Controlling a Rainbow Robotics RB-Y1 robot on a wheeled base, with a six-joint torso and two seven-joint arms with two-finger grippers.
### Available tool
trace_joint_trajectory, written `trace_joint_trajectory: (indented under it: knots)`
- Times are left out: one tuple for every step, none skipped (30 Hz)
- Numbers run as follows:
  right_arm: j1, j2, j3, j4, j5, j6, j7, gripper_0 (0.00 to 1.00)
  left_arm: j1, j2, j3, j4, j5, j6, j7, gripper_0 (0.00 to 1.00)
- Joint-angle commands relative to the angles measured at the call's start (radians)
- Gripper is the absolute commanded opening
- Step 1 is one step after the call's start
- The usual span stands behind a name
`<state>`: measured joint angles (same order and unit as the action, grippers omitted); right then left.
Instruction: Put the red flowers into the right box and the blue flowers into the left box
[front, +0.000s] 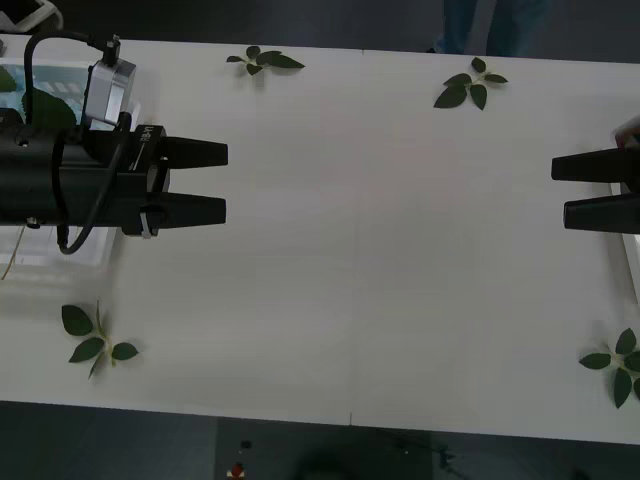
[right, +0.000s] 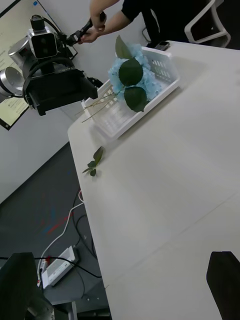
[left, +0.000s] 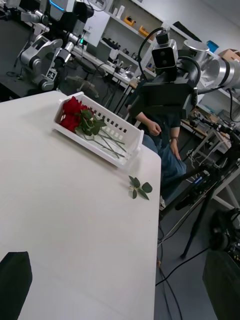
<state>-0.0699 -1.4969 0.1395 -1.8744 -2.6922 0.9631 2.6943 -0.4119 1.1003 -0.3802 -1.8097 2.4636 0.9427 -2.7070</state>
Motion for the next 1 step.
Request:
trace_joint_trajectory:
  knots:
    - [-0.016, -0.003, -0.005, -0.003, -0.005, 0.002, 0.011, 1.0, -0.016, 0.001, 0.018, -0.003, 0.003, 0.01, 0.002, 1.0]
